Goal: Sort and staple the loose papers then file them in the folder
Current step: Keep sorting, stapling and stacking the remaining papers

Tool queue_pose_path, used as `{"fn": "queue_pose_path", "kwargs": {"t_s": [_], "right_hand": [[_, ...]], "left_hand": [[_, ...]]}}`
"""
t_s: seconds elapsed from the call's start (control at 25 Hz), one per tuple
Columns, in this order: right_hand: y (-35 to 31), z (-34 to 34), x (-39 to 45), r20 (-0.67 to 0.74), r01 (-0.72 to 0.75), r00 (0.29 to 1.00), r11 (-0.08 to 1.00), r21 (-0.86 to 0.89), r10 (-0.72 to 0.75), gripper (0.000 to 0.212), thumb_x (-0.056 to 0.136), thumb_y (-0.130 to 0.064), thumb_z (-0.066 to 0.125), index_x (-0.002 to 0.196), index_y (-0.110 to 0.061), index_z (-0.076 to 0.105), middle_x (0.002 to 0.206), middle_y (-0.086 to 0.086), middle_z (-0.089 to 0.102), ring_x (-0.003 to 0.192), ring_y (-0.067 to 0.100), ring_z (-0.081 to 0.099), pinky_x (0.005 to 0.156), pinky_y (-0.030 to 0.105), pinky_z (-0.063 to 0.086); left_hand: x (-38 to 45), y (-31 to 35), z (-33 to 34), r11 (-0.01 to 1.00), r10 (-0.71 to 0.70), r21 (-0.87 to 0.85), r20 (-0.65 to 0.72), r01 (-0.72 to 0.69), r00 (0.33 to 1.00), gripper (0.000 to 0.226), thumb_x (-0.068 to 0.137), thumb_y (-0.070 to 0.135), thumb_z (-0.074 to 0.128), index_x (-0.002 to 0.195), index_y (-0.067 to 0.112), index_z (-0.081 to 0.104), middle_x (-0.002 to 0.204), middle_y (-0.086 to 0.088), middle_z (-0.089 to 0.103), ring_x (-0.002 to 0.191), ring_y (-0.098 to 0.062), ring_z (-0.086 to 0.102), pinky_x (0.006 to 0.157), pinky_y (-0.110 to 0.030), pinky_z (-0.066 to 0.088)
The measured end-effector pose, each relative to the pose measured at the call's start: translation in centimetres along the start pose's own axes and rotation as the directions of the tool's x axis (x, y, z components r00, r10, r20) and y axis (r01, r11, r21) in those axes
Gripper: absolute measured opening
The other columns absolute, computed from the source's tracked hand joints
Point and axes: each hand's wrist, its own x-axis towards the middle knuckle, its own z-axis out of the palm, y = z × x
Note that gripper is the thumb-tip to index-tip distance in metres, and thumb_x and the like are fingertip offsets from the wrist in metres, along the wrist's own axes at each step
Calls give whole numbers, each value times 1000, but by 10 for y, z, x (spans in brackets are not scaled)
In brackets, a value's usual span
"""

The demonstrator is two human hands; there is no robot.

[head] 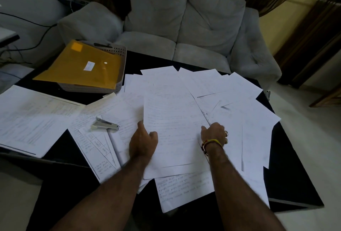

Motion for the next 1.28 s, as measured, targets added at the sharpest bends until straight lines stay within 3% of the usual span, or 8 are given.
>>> {"fn": "queue_pose_path", "kwargs": {"t_s": [0.2,0.36,0.64,0.76,0.88,1.0,1.12,1.28], "right_hand": [[-3,9,24,12,-97,995,994,-46,98,52,84,-40,68,123,-8,55,130,15,46,123,39,43,96,53,40],[-5,7,37,-8,-169,985,981,96,170,42,81,-22,71,118,-6,57,123,18,56,116,43,51,95,53,42],[-2,-7,24,-150,55,988,980,192,-26,13,88,-15,65,95,-5,71,98,15,70,97,34,65,79,35,52],[-9,-36,9,-371,181,926,938,295,-62,16,89,-5,54,93,-9,69,95,13,69,90,33,63,70,29,43],[-19,-80,-3,-587,318,809,846,427,-7,19,91,-5,52,98,-8,70,95,12,69,89,27,63,72,23,40],[-29,-126,-14,-699,425,714,759,493,54,16,92,-6,54,95,-7,69,91,8,69,84,16,60,74,15,38],[-37,-136,-20,-625,382,774,711,590,103,14,90,-6,57,92,-6,70,89,8,70,81,15,60,75,20,44],[-32,-82,-43,-280,100,953,755,648,113,15,87,-7,60,95,-5,73,96,15,72,96,30,65,77,22,42]], "left_hand": [[3,-2,9,998,65,28,-38,-64,997,57,83,27,54,135,17,34,108,-12,66,88,-36,63,71,-39,52],[2,-2,11,996,83,47,-62,-80,995,57,84,27,54,136,14,34,105,-13,67,85,-35,63,69,-38,51],[3,-3,10,995,95,20,-35,-95,995,56,84,27,54,135,17,33,106,-12,67,85,-35,63,70,-39,54],[2,-3,7,996,89,-3,-24,-89,996,56,84,26,54,136,18,34,107,-13,66,88,-35,62,70,-37,49],[0,-2,3,997,74,-28,-5,-74,997,58,85,25,53,138,19,33,111,-15,65,93,-37,61,74,-38,48],[-1,-3,-4,992,80,-101,70,-72,994,60,87,27,53,142,22,29,120,-13,62,103,-35,59,86,-40,49],[3,-9,-8,985,63,-168,120,-43,991,60,88,25,56,142,19,31,125,-14,60,108,-36,57,92,-41,48],[8,-12,-11,982,25,-190,176,9,984,53,91,28,51,141,19,34,132,-16,56,114,-37,55,96,-41,46]]}}
